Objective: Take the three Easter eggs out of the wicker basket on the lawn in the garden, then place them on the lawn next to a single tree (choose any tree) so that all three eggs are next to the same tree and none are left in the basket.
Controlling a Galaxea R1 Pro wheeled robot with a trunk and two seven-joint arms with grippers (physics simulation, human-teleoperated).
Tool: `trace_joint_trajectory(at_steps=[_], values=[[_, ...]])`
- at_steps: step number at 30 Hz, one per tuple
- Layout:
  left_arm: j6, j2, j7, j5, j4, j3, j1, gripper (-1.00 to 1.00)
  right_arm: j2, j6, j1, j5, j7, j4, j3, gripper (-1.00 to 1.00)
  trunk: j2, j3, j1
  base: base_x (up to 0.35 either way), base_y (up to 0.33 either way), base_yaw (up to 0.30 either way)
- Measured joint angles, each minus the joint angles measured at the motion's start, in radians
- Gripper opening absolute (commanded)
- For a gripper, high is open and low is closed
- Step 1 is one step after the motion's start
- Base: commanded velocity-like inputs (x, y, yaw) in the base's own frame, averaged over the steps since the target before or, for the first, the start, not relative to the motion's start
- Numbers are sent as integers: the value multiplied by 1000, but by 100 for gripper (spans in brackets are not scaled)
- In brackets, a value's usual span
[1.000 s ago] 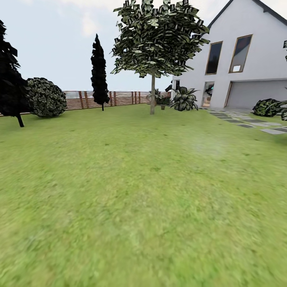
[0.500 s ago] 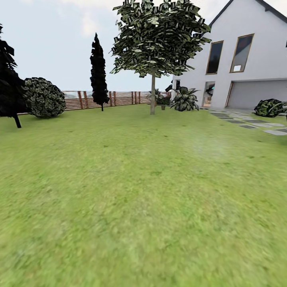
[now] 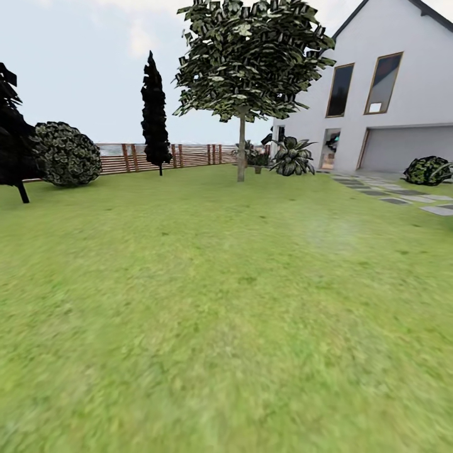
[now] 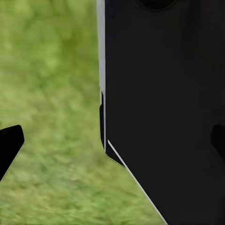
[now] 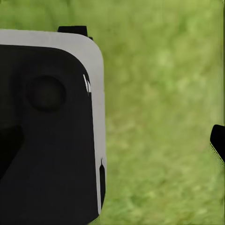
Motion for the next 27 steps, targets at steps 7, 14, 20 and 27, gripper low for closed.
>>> trace_joint_trajectory(at_steps=[7,14,20,27], values=[[0,0,0,0,0,0,0,100,0,0,0,0,0,0,0,100,0,0,0,341,0,0],[0,0,0,0,0,0,0,100,0,0,0,0,0,0,1,100,0,0,0,341,0,-130],[0,0,0,0,0,0,0,100,0,0,0,0,1,1,1,100,0,0,0,341,0,-269],[0,0,0,0,0,0,0,100,0,0,0,0,1,1,1,100,0,0,0,341,0,-33]])
